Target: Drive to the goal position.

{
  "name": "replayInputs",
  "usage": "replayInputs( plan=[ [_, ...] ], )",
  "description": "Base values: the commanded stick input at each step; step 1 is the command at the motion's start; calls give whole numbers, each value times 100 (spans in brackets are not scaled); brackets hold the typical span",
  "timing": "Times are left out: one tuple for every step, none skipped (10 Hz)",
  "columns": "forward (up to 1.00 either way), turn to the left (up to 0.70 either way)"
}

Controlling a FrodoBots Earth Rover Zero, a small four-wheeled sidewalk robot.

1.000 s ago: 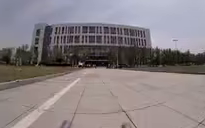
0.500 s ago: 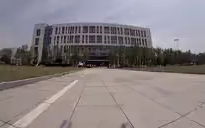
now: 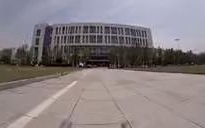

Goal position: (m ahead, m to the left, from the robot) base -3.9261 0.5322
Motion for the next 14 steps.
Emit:
replayInputs(
  plan=[
    [100, 0],
    [100, 0],
    [100, 0],
    [100, 0],
    [100, 0],
    [100, 0],
    [100, 0],
    [100, 0],
    [100, 0],
    [100, 0],
    [100, 0],
    [100, 0],
    [100, 0],
    [100, 0]
  ],
)
